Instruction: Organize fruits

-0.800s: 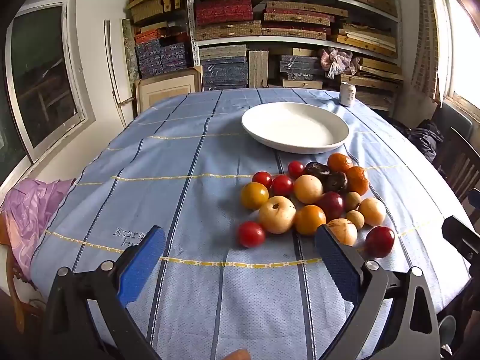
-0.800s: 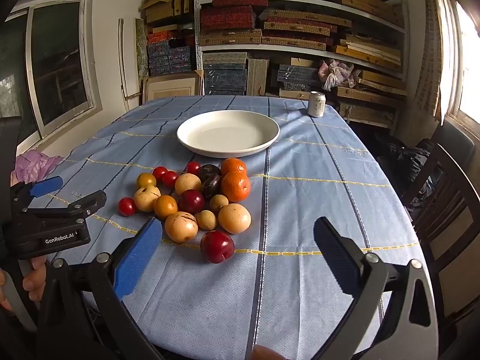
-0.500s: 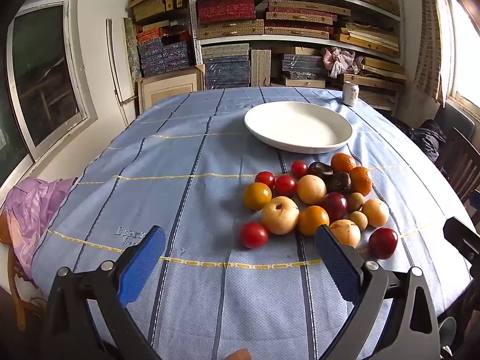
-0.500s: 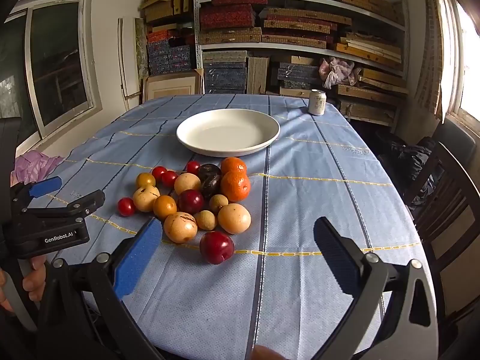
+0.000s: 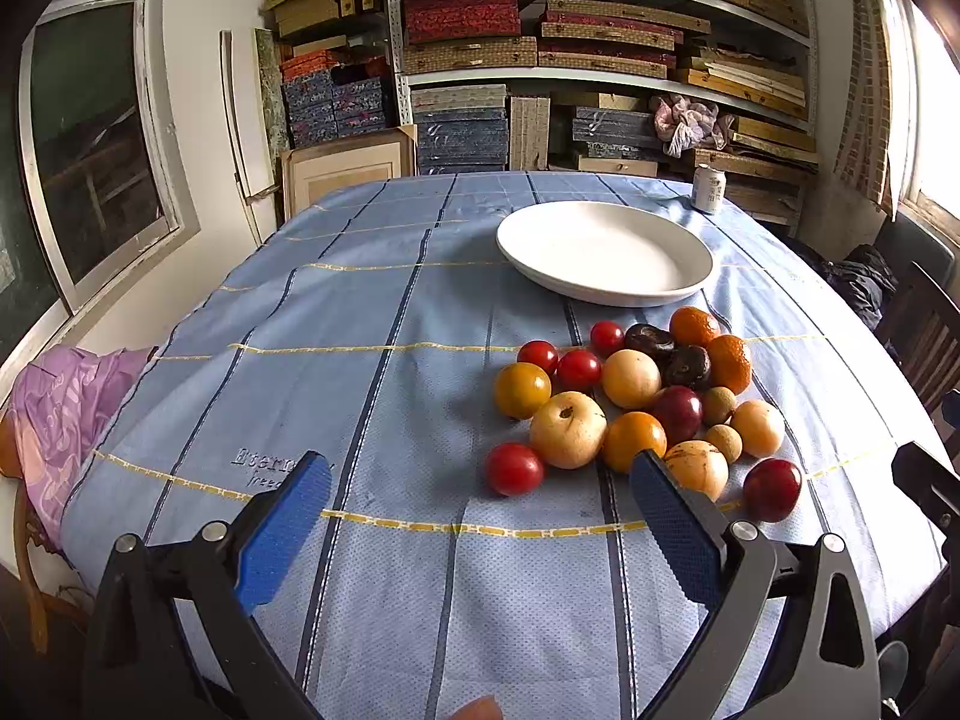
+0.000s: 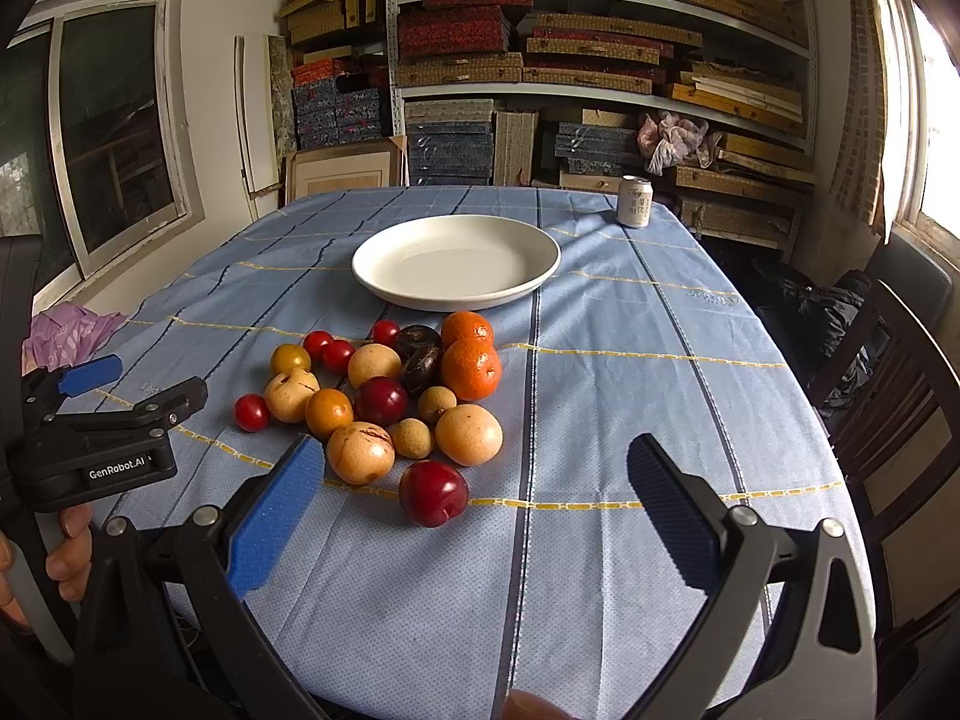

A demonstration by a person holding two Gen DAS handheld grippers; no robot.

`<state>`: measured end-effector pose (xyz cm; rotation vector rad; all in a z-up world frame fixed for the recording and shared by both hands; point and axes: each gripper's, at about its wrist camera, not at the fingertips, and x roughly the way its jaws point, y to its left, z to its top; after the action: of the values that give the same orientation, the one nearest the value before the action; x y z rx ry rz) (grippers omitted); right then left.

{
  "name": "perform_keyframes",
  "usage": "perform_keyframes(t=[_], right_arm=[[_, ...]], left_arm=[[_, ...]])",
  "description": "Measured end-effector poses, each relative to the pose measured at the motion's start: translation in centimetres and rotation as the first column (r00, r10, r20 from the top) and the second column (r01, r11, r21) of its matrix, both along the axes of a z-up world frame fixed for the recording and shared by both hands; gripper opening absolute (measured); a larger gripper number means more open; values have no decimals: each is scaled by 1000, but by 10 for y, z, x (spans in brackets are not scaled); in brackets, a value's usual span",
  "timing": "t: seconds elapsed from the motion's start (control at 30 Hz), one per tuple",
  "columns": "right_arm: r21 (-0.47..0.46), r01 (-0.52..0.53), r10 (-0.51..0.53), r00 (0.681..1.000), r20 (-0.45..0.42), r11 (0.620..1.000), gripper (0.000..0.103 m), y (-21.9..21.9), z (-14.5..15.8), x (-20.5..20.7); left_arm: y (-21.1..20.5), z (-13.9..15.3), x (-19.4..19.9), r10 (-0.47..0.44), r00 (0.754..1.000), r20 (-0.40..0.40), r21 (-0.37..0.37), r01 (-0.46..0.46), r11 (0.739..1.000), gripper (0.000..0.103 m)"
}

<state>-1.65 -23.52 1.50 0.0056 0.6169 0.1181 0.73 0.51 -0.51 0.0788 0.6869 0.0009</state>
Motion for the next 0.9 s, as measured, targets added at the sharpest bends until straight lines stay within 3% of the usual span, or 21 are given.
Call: perform_keyframes(t=[0.9], right_arm=[[7,-9,9,1000,-16,1000,99,3,-14,3]], left_arm=[[2,-5,-1,2,1000,-12,-2,-2,1000,100]])
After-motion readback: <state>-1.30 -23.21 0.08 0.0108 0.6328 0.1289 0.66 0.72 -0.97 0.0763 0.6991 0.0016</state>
